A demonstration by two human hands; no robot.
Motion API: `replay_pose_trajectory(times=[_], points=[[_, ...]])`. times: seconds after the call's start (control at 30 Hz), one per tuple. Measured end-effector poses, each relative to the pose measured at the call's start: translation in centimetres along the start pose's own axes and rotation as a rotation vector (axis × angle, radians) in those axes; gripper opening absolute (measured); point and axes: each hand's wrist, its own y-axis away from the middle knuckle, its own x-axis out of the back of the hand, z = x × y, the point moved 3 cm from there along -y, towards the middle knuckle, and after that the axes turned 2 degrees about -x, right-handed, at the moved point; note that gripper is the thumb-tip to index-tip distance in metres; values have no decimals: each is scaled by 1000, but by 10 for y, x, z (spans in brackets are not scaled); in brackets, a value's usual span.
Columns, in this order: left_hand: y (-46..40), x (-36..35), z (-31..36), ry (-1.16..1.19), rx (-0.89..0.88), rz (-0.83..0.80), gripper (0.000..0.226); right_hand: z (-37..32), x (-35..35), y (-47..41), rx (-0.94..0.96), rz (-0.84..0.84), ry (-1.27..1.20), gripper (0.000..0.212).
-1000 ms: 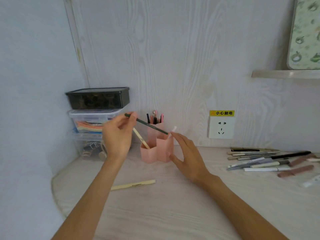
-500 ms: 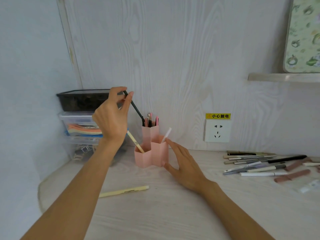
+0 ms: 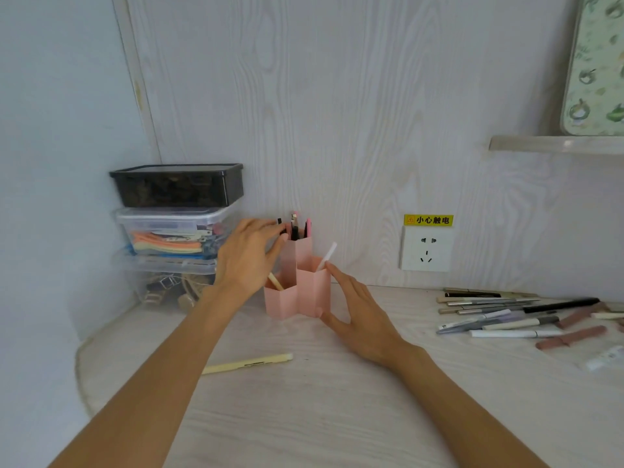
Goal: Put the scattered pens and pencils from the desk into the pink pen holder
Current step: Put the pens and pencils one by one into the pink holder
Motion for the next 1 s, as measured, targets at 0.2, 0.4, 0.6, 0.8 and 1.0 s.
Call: replay_pose_trajectory(times=[0.2,0.4,0.6,0.8,1.0], points=[[37,37,-12,197,43,-181,42,1,3,-2,-29,10,-12,73],[105,35,-26,97,-20,-780,37,3,-2,0,-58,21,-16,73],[108,24,-12,-32,-102,-593,16,2,0,1,-58,26,-24,70],[62,35,-16,1057,468,80,11,-1,0,2,-48,24,-34,68],[30,7,-6,840,579,252,16,-1,0,2,-49,16,-47,69]])
